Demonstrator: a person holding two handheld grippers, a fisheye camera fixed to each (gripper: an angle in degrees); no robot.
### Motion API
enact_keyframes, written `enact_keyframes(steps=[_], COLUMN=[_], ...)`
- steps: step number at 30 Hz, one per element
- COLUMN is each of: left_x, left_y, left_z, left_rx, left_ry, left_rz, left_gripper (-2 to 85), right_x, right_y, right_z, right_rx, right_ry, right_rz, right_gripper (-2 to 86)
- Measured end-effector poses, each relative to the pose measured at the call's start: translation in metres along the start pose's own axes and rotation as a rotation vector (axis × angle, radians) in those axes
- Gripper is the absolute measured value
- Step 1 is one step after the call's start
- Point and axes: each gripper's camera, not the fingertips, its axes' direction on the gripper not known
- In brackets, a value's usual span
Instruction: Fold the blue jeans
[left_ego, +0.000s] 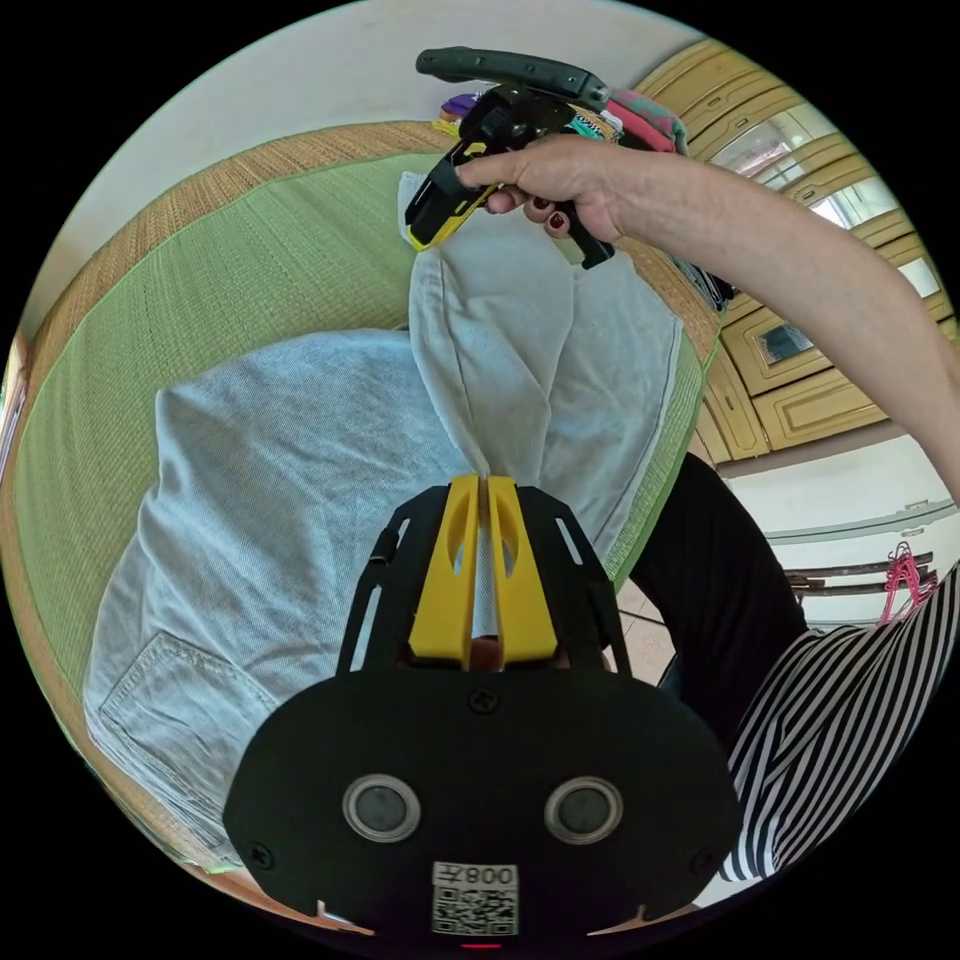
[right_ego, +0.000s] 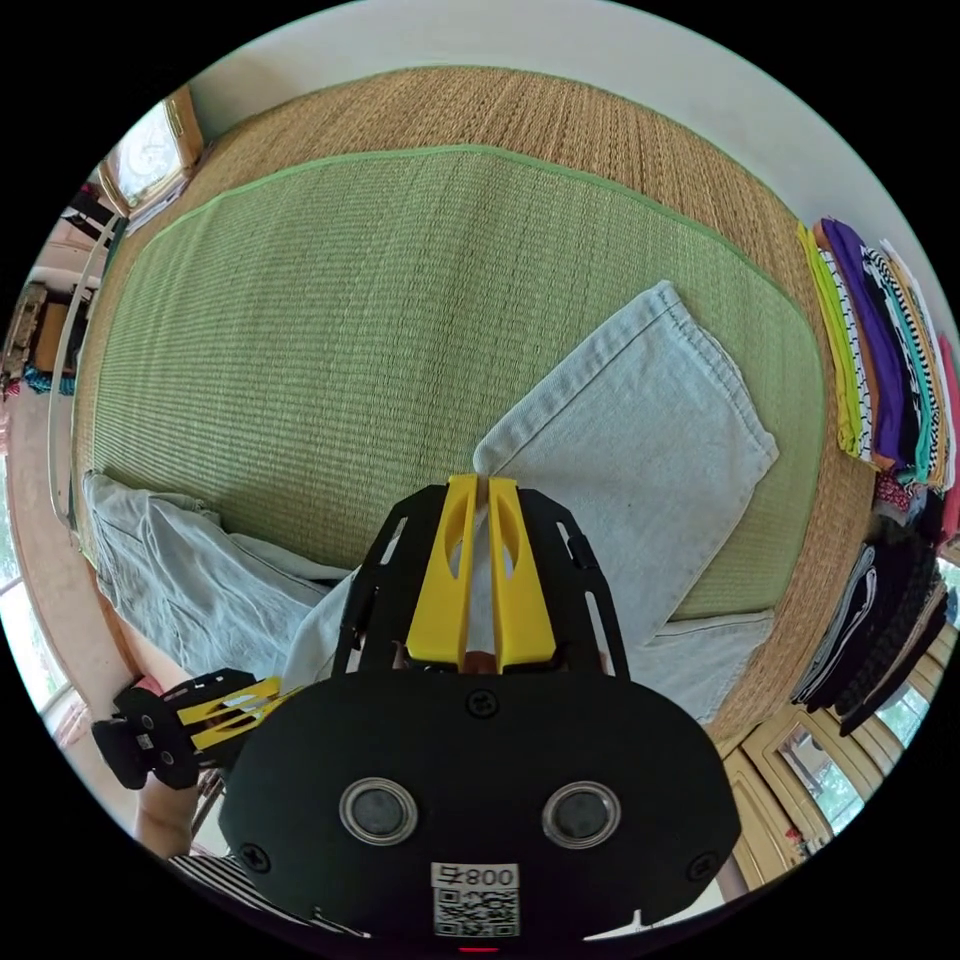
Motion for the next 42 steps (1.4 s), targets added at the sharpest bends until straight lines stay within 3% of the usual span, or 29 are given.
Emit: enact_keyframes(steps=[5,13,22,29,35,42], left_x=[0.040,0.133,0.198,0.200,0.157,0.092], left_y=[-0.007,-0.013,-0.024,-0.039,-0.051,-0.064], left_z=[-0.007,0.009,0.098,0.144,0.146,0.124], left_rx=[0.038,-0.017,-0.233,-0.308,-0.265,-0.039], left_ry=[-0.012,-0.118,-0.259,-0.289,-0.104,0.205], left_rz=[0.076,0.288,0.435,0.406,0.209,-0.039], left_gripper=[1.4,1.2,0.8,0.9,1.7,3.4], right_x=[0.049,0.146,0.193,0.206,0.207,0.212], right_y=[0.047,0.211,0.369,0.422,0.448,0.481], right_z=[-0.042,-0.102,-0.055,-0.012,0.010,0.017], right_rx=[0.137,0.391,0.397,0.365,0.345,0.398], right_ry=[-0.127,-0.339,-0.344,-0.312,-0.273,-0.331], right_rz=[0.011,0.068,0.186,0.209,0.174,0.133], right_gripper=[1.2,1.0,0.8,0.9,0.9,1.2])
